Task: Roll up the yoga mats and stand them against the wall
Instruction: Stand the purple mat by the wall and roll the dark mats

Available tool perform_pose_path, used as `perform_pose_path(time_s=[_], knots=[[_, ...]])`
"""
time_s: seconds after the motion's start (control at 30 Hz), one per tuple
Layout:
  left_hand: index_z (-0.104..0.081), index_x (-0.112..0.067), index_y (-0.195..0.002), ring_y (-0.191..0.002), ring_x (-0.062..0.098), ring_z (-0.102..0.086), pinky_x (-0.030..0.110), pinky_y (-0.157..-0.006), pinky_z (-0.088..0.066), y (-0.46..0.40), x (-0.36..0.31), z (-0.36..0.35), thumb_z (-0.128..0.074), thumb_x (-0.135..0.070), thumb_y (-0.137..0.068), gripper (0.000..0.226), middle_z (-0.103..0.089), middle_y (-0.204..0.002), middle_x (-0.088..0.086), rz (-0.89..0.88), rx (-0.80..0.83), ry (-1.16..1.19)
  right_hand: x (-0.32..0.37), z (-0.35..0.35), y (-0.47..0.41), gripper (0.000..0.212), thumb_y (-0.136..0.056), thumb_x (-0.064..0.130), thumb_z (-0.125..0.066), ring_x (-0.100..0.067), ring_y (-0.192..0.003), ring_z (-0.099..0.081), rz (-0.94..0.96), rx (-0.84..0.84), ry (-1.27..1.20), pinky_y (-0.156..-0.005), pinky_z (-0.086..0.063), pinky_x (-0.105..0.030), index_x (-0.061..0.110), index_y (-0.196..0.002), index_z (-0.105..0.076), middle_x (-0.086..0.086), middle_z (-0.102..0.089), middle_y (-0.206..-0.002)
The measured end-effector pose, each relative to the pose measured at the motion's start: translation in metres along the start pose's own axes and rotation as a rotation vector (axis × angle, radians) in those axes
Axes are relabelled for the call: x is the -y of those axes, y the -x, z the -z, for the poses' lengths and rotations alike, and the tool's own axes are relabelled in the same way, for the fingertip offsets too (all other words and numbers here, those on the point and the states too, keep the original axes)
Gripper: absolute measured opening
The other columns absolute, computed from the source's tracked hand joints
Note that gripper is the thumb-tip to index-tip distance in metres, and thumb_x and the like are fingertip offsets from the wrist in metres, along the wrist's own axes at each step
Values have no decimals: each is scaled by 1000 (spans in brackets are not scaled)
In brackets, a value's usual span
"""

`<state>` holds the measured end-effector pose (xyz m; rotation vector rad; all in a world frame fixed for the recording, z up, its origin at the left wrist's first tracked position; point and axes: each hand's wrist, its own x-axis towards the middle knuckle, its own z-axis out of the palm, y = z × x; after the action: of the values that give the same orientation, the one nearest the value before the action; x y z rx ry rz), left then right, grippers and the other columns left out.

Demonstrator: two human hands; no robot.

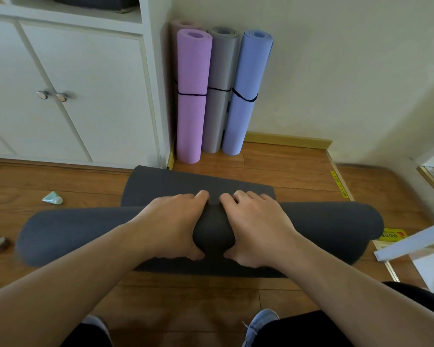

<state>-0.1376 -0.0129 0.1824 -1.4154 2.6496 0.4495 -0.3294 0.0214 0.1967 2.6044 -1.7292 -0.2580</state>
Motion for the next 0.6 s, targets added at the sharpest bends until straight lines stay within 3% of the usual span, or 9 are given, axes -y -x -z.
perform_pose_path(time_s=[0.17, 0.23, 0.4, 0.6], knots=[[-29, -31, -148, -125, 16, -48, 36, -108, -47, 1, -1, -13, -87, -71, -61, 112, -44, -139, -9, -28, -114, -143, -7, 4, -2, 93, -68, 71, -84, -19, -105, -62, -61, 67, -72, -84, -55, -40, 29, -140, -42, 6, -61, -118], [-32, -31, -141, -119, 15, -54, 37, -102, -51, -2, -3, -13, -90, -65, -61, 104, -53, -133, -9, -17, -132, -138, -7, 5, -1, 95, -68, 72, -83, -19, -106, -62, -60, 92, -105, -85, -55, -40, 30, -141, -40, 6, -60, -119], [-32, -31, -124, -96, 12, -60, 32, -81, -56, -2, -1, -3, -91, -60, -64, 89, -59, -113, -12, 5, -69, -56, 4, 0, 5, 115, -68, 67, -87, -28, -130, -47, 14, -6, 30, -111, -44, -44, 21, -155, -26, -5, -44, -141], [-33, -37, -127, -106, 12, -58, 32, -88, -53, 1, -1, -5, -87, -65, -66, 86, -56, -117, -15, -2, -34, -10, 2, -6, -1, 95, -71, 62, -87, -25, -116, -59, 16, -24, 0, -96, -52, -42, 22, -143, -41, -2, -59, -128]])
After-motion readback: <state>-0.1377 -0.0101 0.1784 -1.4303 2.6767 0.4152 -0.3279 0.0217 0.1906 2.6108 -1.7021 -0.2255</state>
